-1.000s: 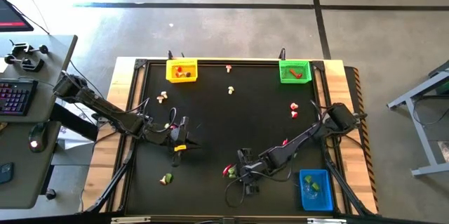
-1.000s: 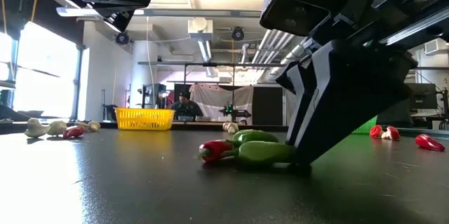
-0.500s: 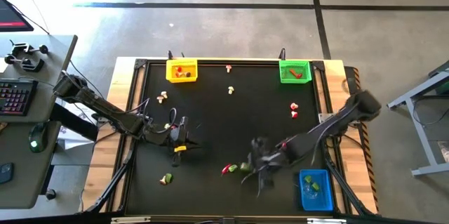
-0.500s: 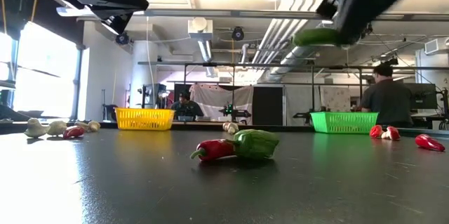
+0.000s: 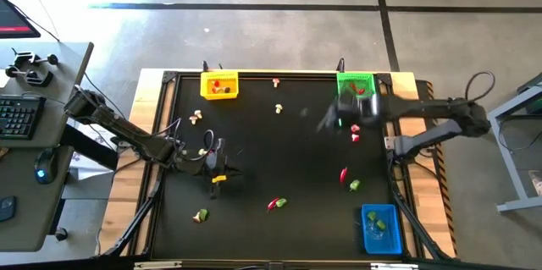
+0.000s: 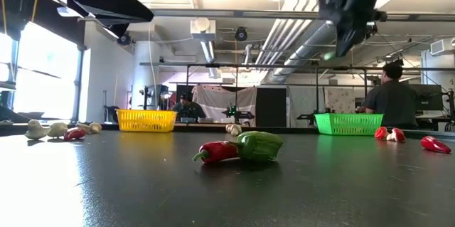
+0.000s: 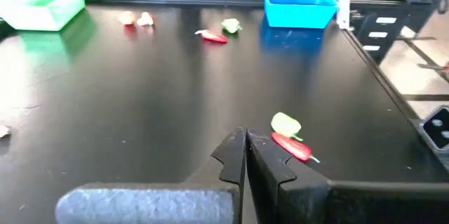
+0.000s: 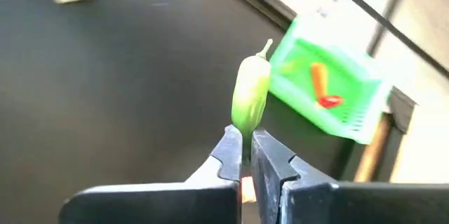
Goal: Sort produce into baskets
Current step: Put the green chili pepper into the green bin, then put the brown mushroom into the yellow bin
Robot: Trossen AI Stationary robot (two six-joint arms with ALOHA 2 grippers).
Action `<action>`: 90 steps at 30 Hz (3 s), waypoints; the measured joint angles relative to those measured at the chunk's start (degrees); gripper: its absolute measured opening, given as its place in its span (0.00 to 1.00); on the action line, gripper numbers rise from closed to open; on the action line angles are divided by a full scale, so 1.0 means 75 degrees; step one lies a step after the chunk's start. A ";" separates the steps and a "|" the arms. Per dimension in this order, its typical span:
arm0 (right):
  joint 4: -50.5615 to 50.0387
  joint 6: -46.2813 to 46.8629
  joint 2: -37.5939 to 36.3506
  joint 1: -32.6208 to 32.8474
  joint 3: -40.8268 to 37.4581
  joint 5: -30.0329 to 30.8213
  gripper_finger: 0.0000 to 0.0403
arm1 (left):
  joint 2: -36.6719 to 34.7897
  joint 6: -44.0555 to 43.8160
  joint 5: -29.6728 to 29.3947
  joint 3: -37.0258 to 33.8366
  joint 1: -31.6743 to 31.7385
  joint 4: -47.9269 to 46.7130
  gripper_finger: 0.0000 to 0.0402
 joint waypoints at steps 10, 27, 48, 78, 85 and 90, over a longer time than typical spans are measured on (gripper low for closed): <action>0.0882 -0.1966 0.0903 -0.3767 -0.0003 -0.1259 0.00 | 0.0000 -0.0007 -0.0042 0.0000 0.0000 -0.0146 0.00; 0.2368 -0.2999 0.2988 -0.6188 -0.0006 -0.2492 0.00 | 0.0000 -0.0272 -0.0443 0.0000 0.0000 -0.0426 0.00; 0.2492 -0.4314 0.1742 -0.5955 -0.0009 -0.1893 0.05 | -0.1018 -0.3073 0.1276 0.0000 0.1604 -0.6092 0.02; 0.3867 -0.3614 0.0026 -0.1208 -0.0006 -0.0164 0.00 | 0.1341 0.1218 0.1147 0.1794 0.8027 -0.7636 0.29; 0.3448 -0.3294 0.0026 -0.0962 -0.0006 0.0176 0.00 | 0.2163 0.2482 0.1164 0.2189 0.8825 -0.8064 0.29; 0.3336 -0.3280 0.0028 -0.0906 -0.0006 0.0179 0.00 | 0.2718 0.2619 0.1136 0.2192 0.9323 -0.8061 0.29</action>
